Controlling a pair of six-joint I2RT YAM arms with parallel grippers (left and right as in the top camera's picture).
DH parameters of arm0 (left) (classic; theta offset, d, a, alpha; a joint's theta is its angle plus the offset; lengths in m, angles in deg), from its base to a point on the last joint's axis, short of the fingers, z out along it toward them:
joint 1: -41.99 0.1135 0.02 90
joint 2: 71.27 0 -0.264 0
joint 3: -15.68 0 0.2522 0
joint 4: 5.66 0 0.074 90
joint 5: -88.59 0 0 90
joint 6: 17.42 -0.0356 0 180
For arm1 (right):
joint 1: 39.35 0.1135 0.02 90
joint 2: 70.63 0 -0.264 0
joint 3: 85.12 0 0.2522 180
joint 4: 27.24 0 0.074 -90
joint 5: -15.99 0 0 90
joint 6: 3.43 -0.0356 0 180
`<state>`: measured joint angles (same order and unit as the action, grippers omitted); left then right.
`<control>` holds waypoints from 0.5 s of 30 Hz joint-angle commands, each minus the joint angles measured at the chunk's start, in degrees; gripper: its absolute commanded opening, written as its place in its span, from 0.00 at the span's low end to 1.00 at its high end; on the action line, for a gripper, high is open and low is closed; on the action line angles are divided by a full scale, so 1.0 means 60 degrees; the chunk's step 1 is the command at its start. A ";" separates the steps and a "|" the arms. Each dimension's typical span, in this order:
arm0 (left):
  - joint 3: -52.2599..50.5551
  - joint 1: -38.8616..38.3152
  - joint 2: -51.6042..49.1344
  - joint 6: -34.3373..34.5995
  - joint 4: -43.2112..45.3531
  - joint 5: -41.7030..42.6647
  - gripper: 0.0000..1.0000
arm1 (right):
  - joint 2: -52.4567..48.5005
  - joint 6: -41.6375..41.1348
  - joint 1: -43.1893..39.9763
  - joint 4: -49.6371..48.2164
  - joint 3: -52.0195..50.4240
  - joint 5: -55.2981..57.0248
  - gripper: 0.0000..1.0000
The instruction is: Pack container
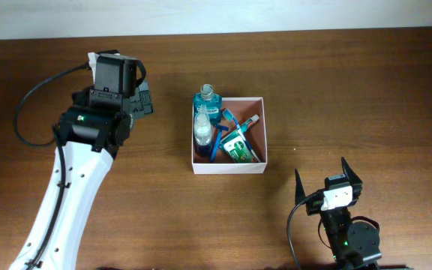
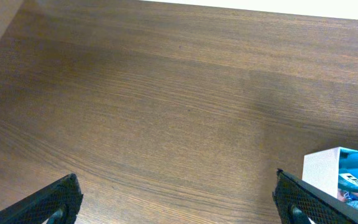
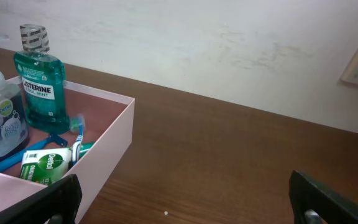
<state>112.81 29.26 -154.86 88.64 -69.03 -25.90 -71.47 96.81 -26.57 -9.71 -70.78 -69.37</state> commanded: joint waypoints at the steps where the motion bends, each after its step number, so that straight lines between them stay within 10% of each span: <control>1: 0.0084 0.0026 -0.0051 -0.0040 -0.0069 -0.0087 0.99 | 0.0109 0.0004 -0.0062 0.0087 -0.0044 -0.0015 0.99; 15: -0.0029 0.0026 0.2127 -0.0044 -0.0135 0.0259 1.00 | 0.0109 0.0004 -0.0062 0.0091 -0.0044 -0.0015 0.99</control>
<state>112.57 29.26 -150.69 88.64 -69.51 -24.98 -71.47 96.88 -26.57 -9.71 -70.78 -69.37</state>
